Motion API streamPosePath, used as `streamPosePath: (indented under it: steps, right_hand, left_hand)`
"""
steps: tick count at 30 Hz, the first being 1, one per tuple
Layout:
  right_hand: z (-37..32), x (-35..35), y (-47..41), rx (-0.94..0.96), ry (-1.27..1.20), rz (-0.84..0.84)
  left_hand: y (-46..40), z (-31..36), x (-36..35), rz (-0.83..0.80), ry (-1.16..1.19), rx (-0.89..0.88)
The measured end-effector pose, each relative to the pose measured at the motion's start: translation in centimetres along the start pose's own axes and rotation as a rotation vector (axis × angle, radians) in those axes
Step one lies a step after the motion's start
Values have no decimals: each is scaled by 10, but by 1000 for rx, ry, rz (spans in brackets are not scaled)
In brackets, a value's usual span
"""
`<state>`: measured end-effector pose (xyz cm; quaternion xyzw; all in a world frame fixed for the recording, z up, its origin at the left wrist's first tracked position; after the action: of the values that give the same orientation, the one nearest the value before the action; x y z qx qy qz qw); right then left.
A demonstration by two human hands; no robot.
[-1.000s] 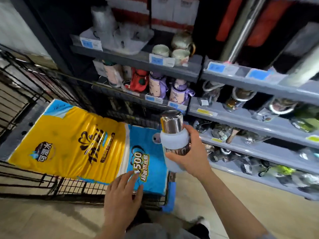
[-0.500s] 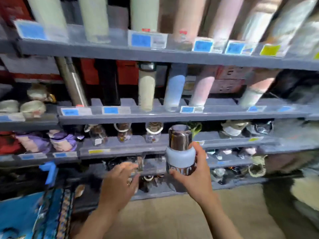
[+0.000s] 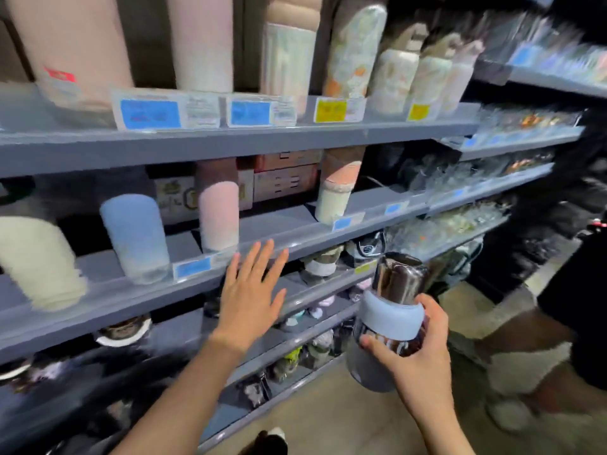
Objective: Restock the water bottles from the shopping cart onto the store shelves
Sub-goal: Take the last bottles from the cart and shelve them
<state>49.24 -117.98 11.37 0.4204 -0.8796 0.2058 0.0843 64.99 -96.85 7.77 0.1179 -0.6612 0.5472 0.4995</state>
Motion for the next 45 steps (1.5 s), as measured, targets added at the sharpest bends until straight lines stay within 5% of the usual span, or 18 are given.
streamPosePath:
  steps: [11,20,35,40,45]
  right_hand:
    - [49,-22,-168,36,-41,213]
    - [48,-51,-249,64,-258,149]
    - [80,-57,-368,-54,-656,-50]
    - [88,-60,-407,15,-593,-31]
    - [97,-70,-436,237,-267,-76]
  left_hand:
    - [-69,1,-91,10,-333,77]
    - [-72,7,-88,-34,-427,142]
    - [-86,49,-100,-38,-446,734]
    - [-89,61,-104,9,-420,840]
    - [-90,67,-104,38,-431,840]
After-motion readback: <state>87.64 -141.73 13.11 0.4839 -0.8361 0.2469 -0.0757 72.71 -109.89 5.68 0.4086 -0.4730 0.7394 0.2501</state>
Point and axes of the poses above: each hand's wrist, its own y-axis away from the middle knuckle, its own x-axis out of the back of the hand, z = x × y, the point moved 5 cm from there along -y, towards the middle knuckle, and after that the axes turned 4 degrees about z, right-handed, at the moved point
